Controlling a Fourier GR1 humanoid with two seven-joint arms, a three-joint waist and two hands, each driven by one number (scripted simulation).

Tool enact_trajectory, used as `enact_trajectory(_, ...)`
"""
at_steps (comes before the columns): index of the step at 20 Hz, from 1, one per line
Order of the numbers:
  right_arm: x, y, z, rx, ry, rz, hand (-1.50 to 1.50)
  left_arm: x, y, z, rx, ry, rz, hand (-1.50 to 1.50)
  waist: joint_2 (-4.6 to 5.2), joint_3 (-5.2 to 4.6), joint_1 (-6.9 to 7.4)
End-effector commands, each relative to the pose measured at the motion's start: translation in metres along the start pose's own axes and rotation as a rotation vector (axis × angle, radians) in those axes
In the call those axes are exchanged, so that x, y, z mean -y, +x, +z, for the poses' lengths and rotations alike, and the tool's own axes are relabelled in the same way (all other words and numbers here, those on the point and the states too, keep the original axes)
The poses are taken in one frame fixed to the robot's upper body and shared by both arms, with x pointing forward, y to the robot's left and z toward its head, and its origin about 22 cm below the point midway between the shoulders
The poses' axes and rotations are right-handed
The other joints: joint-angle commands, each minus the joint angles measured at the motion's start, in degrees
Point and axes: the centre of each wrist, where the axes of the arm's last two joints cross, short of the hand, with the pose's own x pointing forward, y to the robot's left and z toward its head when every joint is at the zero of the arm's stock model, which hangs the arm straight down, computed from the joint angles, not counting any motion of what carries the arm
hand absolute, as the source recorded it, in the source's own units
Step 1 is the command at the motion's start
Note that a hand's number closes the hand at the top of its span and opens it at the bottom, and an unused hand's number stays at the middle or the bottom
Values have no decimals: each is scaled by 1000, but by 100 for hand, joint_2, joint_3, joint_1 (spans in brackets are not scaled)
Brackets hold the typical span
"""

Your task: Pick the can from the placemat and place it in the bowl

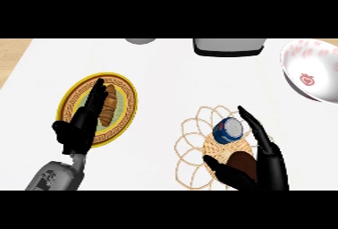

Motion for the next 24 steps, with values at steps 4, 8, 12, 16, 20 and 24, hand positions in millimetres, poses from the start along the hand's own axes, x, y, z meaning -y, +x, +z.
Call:
enact_trajectory(4,29,48,-8,-26,-77,214,-150,-20,1,-4,-8,-22,-2,0,14,-12,-16)
enact_trajectory(8,32,81,-17,-131,-32,274,-150,-1,-5,3,-1,-30,12,0,17,-11,14)
enact_trajectory(12,31,100,-50,-269,51,273,-150,1,5,-5,12,-17,3,0,29,-8,74)
enact_trajectory(16,33,106,-58,-407,140,355,-150,1,4,-4,-12,-8,13,0,23,-5,70)
enact_trajectory(20,36,86,-64,-520,218,357,-150,-11,10,-7,9,-15,20,0,33,2,59)
enact_trajectory(24,29,80,-63,-550,249,381,-150,-19,6,-11,8,-7,16,0,28,3,46)
